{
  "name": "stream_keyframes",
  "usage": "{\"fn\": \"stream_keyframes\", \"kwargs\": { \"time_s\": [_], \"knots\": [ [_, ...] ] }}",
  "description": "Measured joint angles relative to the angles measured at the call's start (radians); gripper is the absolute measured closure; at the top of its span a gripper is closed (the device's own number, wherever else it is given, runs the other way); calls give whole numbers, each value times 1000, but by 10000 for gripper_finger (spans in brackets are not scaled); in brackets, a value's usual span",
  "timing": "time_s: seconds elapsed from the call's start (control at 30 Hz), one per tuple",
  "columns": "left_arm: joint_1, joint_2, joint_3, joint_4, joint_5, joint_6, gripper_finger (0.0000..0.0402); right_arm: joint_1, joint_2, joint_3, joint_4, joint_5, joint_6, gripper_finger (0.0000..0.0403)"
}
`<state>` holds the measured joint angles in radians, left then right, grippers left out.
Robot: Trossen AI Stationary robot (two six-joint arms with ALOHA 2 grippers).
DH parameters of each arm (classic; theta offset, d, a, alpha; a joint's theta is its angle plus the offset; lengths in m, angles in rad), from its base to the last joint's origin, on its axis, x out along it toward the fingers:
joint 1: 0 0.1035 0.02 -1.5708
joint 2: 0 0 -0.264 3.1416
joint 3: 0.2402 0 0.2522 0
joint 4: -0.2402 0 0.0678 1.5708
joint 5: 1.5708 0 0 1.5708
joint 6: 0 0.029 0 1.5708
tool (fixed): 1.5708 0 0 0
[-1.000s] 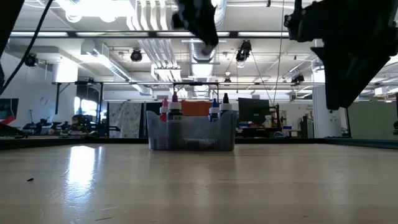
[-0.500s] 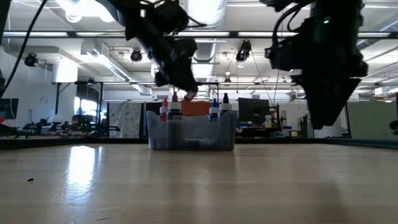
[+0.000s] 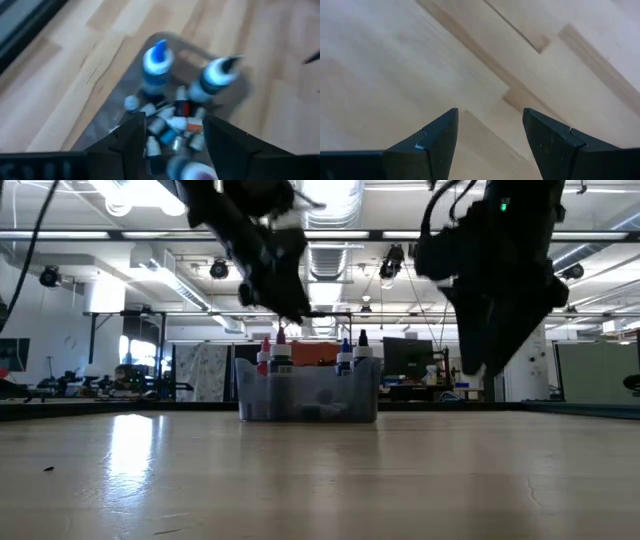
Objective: Pick & Place food coloring
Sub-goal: Return to Home Position
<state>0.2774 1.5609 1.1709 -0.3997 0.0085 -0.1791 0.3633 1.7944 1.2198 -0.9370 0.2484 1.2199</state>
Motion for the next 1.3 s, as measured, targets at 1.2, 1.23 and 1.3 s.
{"fn": "stream_keyframes", "kwargs": {
  "time_s": [1.2, 1.23, 1.3],
  "knots": [
    [-443, -1020, -592, 359, 88, -299, 218, -119, -885, -280, 599, -1, -590, 183],
    [-444, -1038, -620, 375, 89, -291, 218, -141, -916, -334, 641, -26, -592, 183],
    [-443, -1076, -670, 402, 91, -289, 218, -181, -980, -433, 689, -50, -595, 183]
  ]
}}
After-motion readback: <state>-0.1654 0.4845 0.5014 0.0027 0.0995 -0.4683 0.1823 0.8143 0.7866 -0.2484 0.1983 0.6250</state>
